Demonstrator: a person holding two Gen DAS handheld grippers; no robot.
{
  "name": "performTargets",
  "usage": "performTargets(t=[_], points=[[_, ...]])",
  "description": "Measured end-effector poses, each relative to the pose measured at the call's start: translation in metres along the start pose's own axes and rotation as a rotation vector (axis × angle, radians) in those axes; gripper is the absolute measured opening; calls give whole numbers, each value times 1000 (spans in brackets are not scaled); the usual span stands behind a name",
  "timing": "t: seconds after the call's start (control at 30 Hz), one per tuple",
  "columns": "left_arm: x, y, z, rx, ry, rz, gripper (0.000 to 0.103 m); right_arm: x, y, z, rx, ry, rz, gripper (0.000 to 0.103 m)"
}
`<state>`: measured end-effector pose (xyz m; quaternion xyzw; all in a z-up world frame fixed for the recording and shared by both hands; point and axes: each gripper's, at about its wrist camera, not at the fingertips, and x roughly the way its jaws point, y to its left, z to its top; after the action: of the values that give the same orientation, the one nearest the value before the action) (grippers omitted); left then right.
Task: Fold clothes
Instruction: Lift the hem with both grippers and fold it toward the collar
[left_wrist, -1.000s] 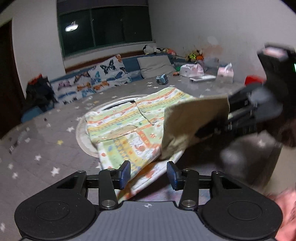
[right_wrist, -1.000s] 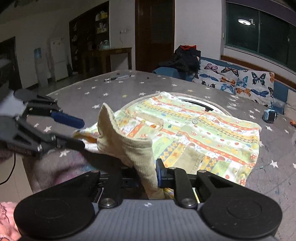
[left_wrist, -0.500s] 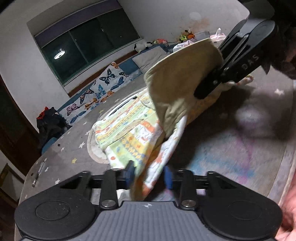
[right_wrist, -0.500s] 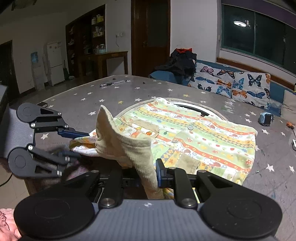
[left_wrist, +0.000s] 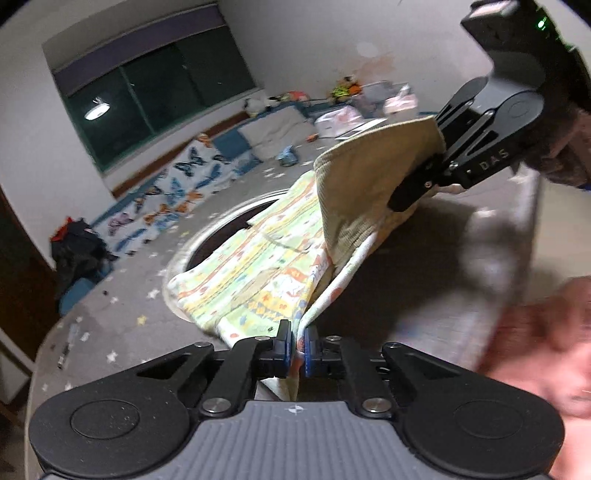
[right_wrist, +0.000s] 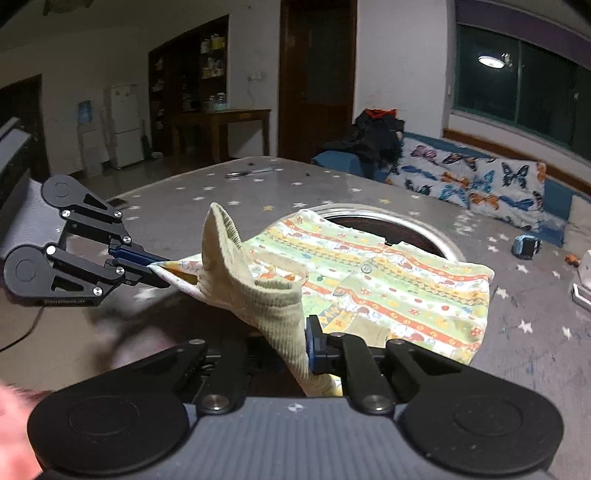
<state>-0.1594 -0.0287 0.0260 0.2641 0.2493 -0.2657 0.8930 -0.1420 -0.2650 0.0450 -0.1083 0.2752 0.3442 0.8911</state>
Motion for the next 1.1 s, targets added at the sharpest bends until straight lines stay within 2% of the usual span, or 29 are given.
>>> performTargets(t=[0.2,0.33,0.5,0.7,0.83,1.0,1.1], points=[[-50,-9,2,-30,-5,-89,7,-49,27,3,-37,21,68,8],[-46,4,8,-63,-17,-88,7,-49,23,16,-58,30,77,8],[-28,31,23,-97,-44,-72,7,-25,-4,45,-84,32,68,8],[17,76,45,-133,-26,-32,7,22,-39,86,-129,59,56,8],[65,107,50,-207,48,-25,7,70,-64,105,-128,93,36,8],[126,131,39,-312,158,-9,8,126,-81,98,-68,113,-15,9],[147,137,29,-373,204,-9,8,139,-89,86,-3,104,-53,15]])
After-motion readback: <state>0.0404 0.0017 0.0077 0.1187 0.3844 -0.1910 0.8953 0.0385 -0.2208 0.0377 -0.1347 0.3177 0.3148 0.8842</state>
